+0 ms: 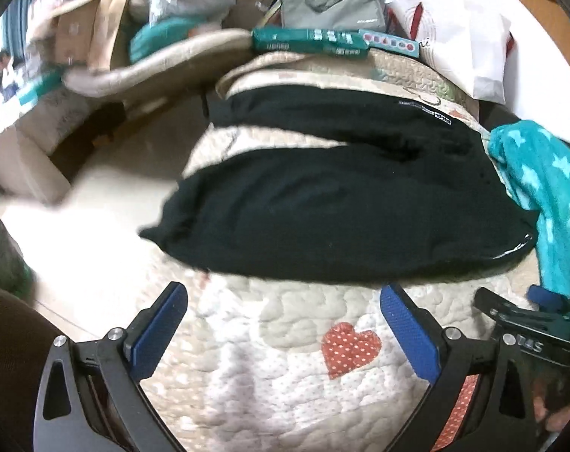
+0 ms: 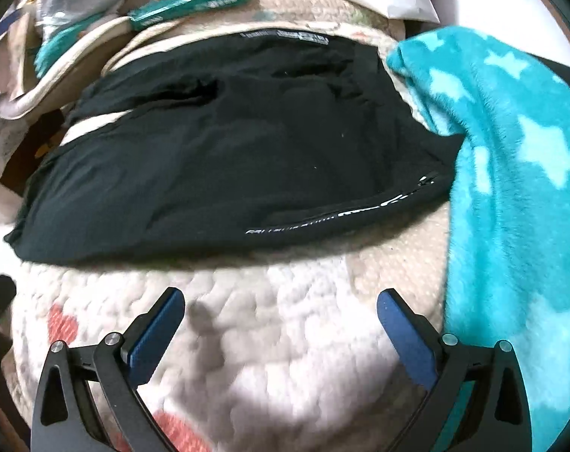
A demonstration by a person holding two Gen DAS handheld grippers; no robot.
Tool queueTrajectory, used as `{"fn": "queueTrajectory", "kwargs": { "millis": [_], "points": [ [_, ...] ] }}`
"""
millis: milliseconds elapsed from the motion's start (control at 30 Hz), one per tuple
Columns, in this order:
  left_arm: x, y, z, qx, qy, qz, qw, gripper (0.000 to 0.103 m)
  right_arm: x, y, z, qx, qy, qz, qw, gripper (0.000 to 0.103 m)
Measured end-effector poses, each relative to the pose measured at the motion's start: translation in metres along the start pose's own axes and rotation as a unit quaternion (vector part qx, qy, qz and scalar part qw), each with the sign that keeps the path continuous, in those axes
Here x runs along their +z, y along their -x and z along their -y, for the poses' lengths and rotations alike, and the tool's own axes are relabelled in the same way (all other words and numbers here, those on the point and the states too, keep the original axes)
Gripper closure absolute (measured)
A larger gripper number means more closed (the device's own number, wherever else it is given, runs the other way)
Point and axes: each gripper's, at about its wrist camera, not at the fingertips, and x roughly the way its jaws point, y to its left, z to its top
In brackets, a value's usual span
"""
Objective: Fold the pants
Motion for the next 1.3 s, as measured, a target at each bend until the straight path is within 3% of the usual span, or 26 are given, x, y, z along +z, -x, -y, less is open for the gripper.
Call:
{"fn": "queueTrajectory", "kwargs": {
  "millis": [100, 367, 500, 567, 733, 900, 1000, 1133, 1300],
  "points": [
    [0.007, 0.016, 0.008, 0.025, -0.03, 0.021, 0.999, 0.012, -0.001, 0.013, 0.004, 0.014, -0.016, 0.017, 1.0, 0.0],
    [0.058, 0.067, 0.014, 0.052, -0.039, 0.136, 0.9886, 0.011, 0.017, 0.042, 0.004, 0.011, -0.018, 0.092, 0.995, 0.0],
    [0.09, 0.083, 0.005, 0.051, -0.027, 0.185, 0.9811, 0.0, 0.039, 0.056, 0.005, 0.02, -0.017, 0.11, 0.994, 0.0],
    [0.103, 0.086, 0.004, 0.051, -0.02, 0.201, 0.9781, 0.0, 0.052, 0.06, 0.007, 0.03, -0.019, 0.109, 0.993, 0.0],
    [0.14, 0.061, 0.015, 0.071, -0.03, 0.187, 0.9793, 0.0, 0.095, 0.06, 0.009, 0.036, -0.011, 0.106, 0.994, 0.0],
    [0.15, 0.042, 0.024, 0.071, -0.04, 0.218, 0.9726, 0.0, 0.134, 0.058, 0.002, 0.015, 0.002, 0.131, 0.991, 0.0],
    [0.155, 0.025, 0.022, 0.058, -0.036, 0.211, 0.975, 0.0, 0.156, 0.052, -0.003, -0.007, 0.013, 0.152, 0.988, 0.0],
    [0.165, -0.003, 0.013, 0.056, -0.02, 0.191, 0.9798, 0.0, 0.178, 0.035, -0.004, -0.011, 0.015, 0.149, 0.989, 0.0],
    [0.172, -0.036, 0.004, 0.073, -0.018, 0.17, 0.9825, 0.0, 0.201, 0.015, -0.011, -0.016, 0.039, 0.154, 0.987, 0.0]
  ]
}}
